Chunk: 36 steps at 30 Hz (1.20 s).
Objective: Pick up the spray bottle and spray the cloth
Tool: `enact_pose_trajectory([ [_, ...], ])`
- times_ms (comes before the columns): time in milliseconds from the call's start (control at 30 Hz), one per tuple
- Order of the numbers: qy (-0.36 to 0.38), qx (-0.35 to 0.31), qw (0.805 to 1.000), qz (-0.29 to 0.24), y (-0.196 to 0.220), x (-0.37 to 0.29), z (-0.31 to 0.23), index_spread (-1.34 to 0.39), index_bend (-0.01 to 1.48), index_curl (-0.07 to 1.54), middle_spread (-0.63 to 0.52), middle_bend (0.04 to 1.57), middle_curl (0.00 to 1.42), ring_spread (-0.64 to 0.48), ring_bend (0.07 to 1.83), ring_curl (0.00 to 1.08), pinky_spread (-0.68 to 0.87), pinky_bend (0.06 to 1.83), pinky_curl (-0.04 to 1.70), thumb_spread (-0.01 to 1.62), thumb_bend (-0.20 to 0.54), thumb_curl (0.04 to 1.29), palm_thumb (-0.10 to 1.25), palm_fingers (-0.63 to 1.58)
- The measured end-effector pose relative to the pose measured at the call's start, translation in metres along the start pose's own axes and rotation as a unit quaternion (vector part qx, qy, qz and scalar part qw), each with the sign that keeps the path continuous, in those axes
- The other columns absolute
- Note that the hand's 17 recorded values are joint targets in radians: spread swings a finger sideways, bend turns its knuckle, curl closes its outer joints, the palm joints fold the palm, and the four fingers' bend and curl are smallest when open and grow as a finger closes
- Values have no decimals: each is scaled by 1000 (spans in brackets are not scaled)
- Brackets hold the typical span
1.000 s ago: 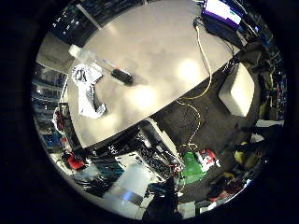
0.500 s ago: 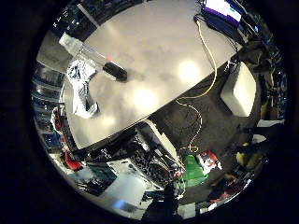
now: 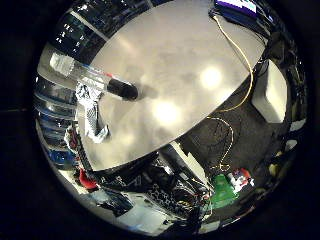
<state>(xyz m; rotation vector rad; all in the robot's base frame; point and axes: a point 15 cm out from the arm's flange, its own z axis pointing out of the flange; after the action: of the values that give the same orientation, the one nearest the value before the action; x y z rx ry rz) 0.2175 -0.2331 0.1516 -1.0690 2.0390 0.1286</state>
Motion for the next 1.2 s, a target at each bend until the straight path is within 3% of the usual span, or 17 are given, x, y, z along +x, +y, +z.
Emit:
enact_pose_trajectory([
  [1200,13,-15,1000,2,0,43,20,-223,154,272,37,271,358,147,331,255,379,332,304,1085,-23,298,555,188],
])
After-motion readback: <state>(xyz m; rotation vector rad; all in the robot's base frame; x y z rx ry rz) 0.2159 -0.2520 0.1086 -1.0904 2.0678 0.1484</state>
